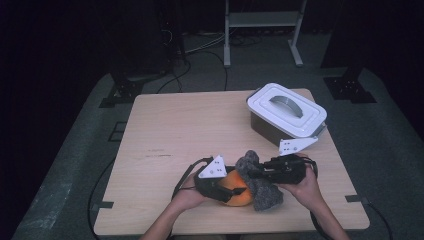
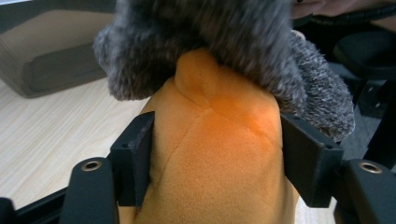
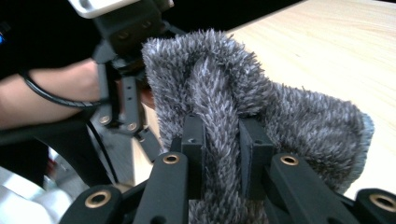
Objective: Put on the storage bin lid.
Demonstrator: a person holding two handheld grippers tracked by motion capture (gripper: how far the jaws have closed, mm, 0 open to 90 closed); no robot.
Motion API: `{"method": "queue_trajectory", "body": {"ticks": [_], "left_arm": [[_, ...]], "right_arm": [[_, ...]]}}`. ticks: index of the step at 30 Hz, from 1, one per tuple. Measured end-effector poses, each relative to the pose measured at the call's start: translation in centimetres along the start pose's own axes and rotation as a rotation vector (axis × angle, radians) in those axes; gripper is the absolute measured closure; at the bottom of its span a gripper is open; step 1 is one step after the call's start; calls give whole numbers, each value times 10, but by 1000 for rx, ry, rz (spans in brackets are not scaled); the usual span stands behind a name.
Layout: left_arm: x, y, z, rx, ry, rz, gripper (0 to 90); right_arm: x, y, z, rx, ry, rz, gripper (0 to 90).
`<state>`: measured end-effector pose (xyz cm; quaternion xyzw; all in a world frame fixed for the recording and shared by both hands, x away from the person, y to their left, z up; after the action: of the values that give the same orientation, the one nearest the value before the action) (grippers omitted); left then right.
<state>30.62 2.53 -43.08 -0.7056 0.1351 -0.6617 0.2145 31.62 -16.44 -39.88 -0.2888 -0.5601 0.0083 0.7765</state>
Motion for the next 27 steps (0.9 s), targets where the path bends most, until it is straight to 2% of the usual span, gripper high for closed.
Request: {"method": "queue_trajectory", "body": {"ticks": [1, 4, 6, 7, 8, 10, 11, 12, 15, 17, 19, 20, 24, 27], "left_arm": [[0, 1, 0, 0, 1, 4, 324], [-3, 1, 2, -35, 6, -10, 283], [-4, 0, 4, -51, 8, -13, 176], [-4, -1, 5, -52, 2, -6, 176], [-7, -3, 10, -45, -20, -3, 80], [-9, -4, 12, -60, -34, -14, 80], [-14, -4, 15, -84, -71, -19, 80], [-17, -2, 17, -105, -86, -18, 80], [-21, -1, 17, -127, -91, -21, 134], [-22, -1, 17, -137, -91, -31, 216], [-22, -2, 17, -131, -88, -34, 242], [-21, -3, 16, -122, -80, -36, 304], [-17, -8, 16, -110, -86, -31, 352], [-9, -17, 15, -74, -56, -9, 372]], "right_arm": [[0, 0, 0, 0, 0, 0, 745], [-7, 0, -4, -4, 9, 34, 748], [-11, 0, -6, -1, 17, 49, 749], [-13, -1, -7, 7, 17, 57, 749], [-16, -2, -8, 8, 16, 70, 748], [-19, -5, -10, 15, 21, 77, 746], [-21, -6, -12, 25, 26, 77, 743], [-23, -6, -12, 37, 30, 79, 742], [-26, -7, -15, 42, 36, 80, 742], [-29, -9, -16, 41, 40, 85, 742], [-33, -12, -18, 43, 47, 94, 742], [-39, -14, -20, 41, 60, 106, 742], [-47, -19, -25, 36, 86, 119, 745], [-44, -26, -26, 13, 85, 107, 747]]}}
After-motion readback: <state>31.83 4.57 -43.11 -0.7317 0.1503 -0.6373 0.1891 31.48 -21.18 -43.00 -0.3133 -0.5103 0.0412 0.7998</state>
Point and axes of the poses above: each handheld gripper's, and its own axes: y roughly forward along the jaws, x roughly out of its top, z roughly to its left, the point moved 4 cm from there along y, roughly forward along the jaws, and after that the axes turned 8 degrees about -x, right-handed, at the moved point
